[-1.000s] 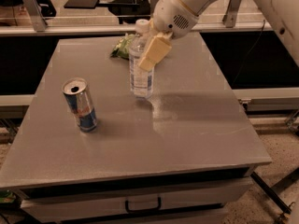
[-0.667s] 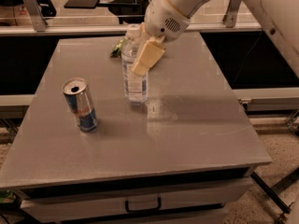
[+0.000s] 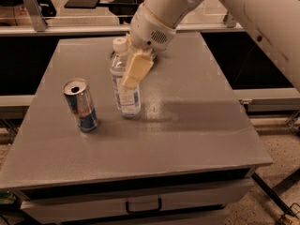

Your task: Move blue plastic bottle near redbull can

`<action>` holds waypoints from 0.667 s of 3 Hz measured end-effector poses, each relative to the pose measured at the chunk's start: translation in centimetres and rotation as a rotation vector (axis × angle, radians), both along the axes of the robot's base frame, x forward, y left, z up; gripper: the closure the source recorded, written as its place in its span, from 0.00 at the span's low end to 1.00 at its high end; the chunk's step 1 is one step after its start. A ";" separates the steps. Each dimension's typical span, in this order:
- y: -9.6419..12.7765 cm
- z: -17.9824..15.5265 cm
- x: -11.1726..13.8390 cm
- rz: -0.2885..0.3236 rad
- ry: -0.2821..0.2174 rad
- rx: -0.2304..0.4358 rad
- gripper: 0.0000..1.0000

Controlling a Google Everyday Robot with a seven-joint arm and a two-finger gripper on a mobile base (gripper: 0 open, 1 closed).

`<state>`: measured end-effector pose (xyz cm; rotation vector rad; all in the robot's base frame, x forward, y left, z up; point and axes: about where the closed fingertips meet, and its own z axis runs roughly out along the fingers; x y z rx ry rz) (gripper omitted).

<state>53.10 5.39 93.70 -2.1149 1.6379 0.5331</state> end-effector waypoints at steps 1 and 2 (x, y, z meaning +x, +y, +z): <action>0.8 -0.5 -0.6 0.019 0.000 -0.004 0.57; 1.7 -0.6 -1.3 0.046 0.006 -0.002 0.33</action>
Offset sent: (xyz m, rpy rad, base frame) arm -0.0220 0.0229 -0.0071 -0.0049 0.0170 0.0774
